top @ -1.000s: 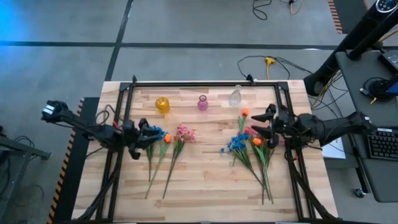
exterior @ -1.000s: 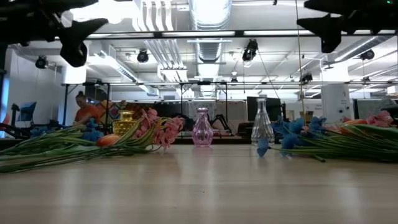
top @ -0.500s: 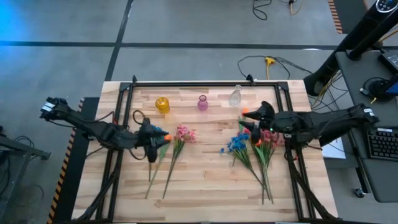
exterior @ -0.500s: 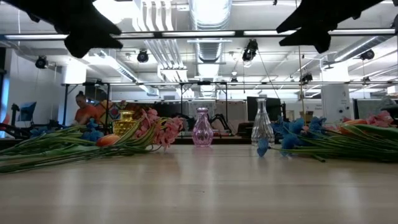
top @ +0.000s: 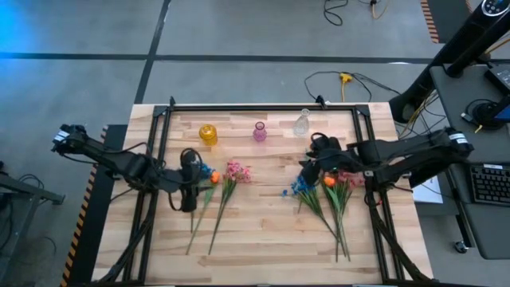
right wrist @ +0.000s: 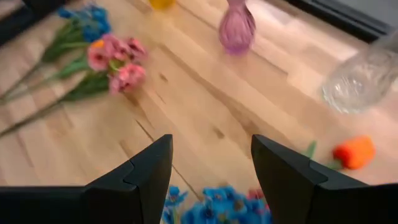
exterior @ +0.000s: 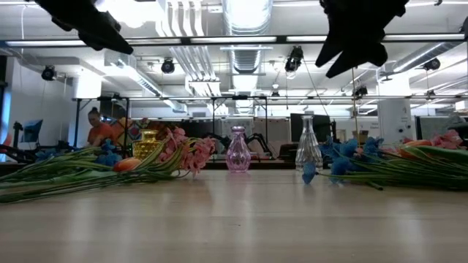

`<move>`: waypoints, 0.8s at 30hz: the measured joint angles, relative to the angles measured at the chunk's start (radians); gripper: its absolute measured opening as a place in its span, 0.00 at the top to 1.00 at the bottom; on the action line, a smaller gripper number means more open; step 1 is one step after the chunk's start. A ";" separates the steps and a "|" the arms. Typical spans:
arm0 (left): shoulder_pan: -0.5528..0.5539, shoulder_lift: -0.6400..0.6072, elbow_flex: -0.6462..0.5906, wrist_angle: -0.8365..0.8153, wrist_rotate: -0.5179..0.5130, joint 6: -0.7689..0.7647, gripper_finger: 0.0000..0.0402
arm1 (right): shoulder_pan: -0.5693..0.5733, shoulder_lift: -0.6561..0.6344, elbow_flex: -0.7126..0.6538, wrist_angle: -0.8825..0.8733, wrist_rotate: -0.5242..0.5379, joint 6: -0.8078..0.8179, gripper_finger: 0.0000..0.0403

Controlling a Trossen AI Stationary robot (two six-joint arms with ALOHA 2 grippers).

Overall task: Sort flowers into vase by color
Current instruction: Put the bottom right orange flower into the violet vase

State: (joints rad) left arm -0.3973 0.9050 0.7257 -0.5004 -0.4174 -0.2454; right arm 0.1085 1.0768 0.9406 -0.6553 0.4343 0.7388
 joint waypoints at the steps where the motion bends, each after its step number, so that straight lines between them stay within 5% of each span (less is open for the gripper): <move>1: 0.000 -0.001 -0.009 0.010 0.035 0.028 0.66 | 0.000 0.021 0.020 -0.025 0.000 0.011 0.48; 6: 0.001 -0.003 -0.035 0.027 0.076 0.045 0.71 | 0.000 0.112 0.109 -0.101 -0.072 0.060 0.48; 16: 0.002 -0.003 -0.037 0.029 -0.165 -0.046 0.75 | 0.009 0.266 0.213 -0.255 -0.266 0.121 0.48; 24: 0.002 -0.003 -0.037 0.036 -0.203 -0.055 0.75 | 0.050 0.349 0.218 -0.362 -0.371 0.185 0.48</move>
State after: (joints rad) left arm -0.3954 0.9020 0.6887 -0.4644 -0.6209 -0.3008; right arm 0.1583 1.4258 1.1584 -1.0176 0.0629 0.9234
